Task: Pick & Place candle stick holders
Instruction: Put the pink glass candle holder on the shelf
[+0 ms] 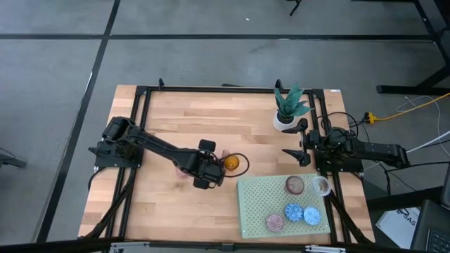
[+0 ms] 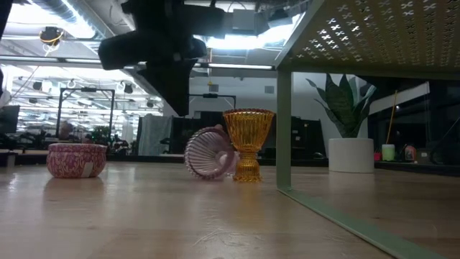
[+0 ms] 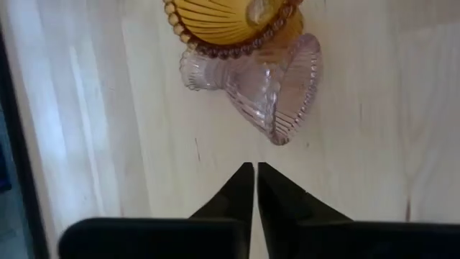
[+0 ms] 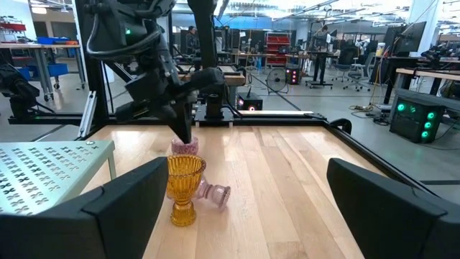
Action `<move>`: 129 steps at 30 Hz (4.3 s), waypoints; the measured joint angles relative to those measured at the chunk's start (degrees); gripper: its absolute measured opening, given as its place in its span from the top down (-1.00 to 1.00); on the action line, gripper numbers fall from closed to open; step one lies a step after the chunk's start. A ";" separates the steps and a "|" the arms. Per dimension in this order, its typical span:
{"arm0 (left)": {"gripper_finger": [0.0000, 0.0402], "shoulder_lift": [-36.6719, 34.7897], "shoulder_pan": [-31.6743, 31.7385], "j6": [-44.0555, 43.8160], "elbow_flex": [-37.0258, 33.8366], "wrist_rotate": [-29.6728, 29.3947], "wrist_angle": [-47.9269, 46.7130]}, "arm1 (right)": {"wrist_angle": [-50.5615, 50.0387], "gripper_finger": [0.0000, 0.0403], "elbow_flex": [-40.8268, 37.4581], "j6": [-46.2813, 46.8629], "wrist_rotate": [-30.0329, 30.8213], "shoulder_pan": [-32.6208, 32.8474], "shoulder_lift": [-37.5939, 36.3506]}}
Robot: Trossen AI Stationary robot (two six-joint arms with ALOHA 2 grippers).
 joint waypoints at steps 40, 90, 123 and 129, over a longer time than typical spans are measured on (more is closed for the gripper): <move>0.82 0.89 2.23 3.12 -12.35 -1.94 24.72 | 0.01 -0.90 0.00 -0.01 0.00 -0.01 0.00; 0.90 -24.51 19.91 -27.97 -4.67 38.13 -6.05 | 6.19 -0.90 0.00 43.57 15.08 -0.05 0.02; 0.89 0.12 32.26 -31.32 28.39 48.77 -6.01 | -12.27 -0.90 42.85 -6.43 7.81 -0.05 45.80; 0.88 0.60 32.65 -33.62 29.24 48.73 -4.72 | -12.41 -0.90 47.30 -8.98 3.04 -0.05 55.87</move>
